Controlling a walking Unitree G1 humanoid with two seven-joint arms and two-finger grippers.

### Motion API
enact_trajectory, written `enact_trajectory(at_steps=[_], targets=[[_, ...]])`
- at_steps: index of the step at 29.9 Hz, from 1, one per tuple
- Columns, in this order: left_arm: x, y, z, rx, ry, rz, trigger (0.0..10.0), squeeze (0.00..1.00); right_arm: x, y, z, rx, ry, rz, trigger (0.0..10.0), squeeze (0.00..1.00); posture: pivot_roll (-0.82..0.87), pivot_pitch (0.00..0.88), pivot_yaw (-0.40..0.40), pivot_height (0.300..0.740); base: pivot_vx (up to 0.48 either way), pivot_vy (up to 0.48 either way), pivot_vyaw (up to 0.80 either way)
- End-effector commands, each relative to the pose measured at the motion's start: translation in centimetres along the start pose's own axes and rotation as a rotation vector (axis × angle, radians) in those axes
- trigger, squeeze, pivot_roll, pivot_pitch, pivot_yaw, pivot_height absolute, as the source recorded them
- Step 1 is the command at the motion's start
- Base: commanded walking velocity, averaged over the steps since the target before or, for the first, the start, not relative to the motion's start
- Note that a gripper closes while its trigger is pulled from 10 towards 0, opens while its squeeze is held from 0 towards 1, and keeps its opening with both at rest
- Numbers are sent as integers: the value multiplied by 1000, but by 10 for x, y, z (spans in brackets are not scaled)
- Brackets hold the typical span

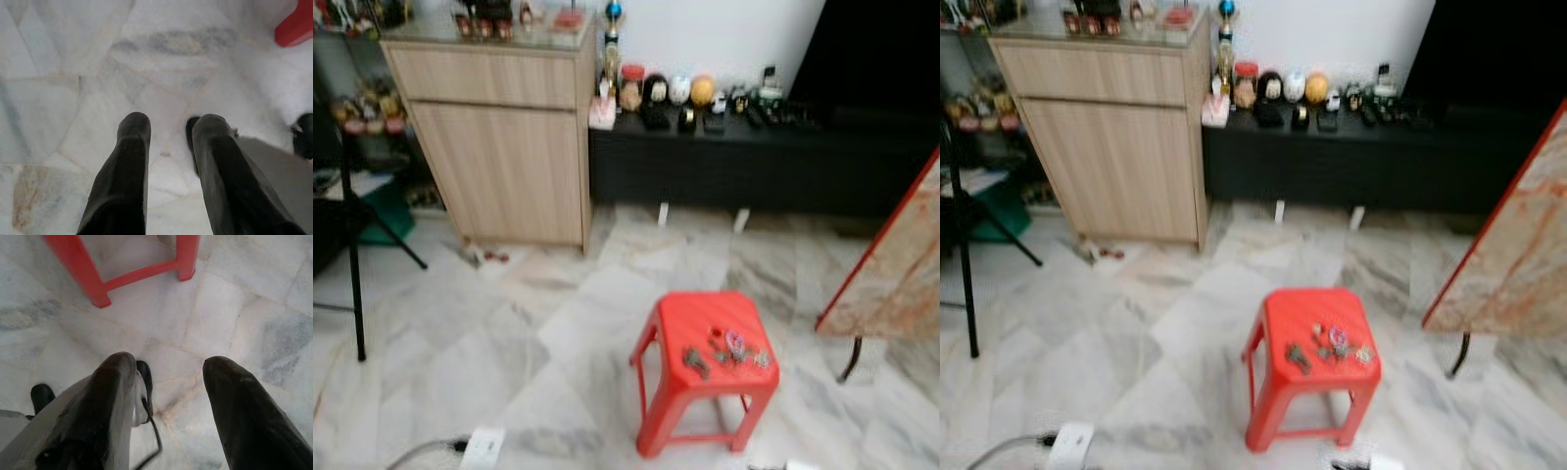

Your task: Hang keys on a hook

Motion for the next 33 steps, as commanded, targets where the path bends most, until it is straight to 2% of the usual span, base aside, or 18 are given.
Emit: enact_trajectory(at_steps=[1,10,17,33], targets=[[8,-2,0,-4,-14,15,10000,0,8,2,1,9,-15,-5,10000,0,32,0,-50,740,0,-270,0],[6,6,0,35,-5,60,10000,0,7,1,1,4,-14,2,10000,0,40,0,-56,740,0,0,0],[10,10,0,53,-25,66,10000,0,7,2,1,3,-14,4,10000,0,35,0,-51,740,0,0,0],[11,12,0,63,-36,81,10000,0,6,3,1,2,-5,49,10000,0,39,0,-52,740,356,0,0]])
Point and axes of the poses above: a point about 5 cm out from each wrist's last joint towards the gripper, its own z axis pointing back from the gripper into the wrist, its own y axis along the axis of the wrist's last joint, x = y × z, the point moved 6 cm from there along -z, pointing out of the wrist towards the gripper, and after that the axes turned 7 degrees about -z, right-handed, at the moved point
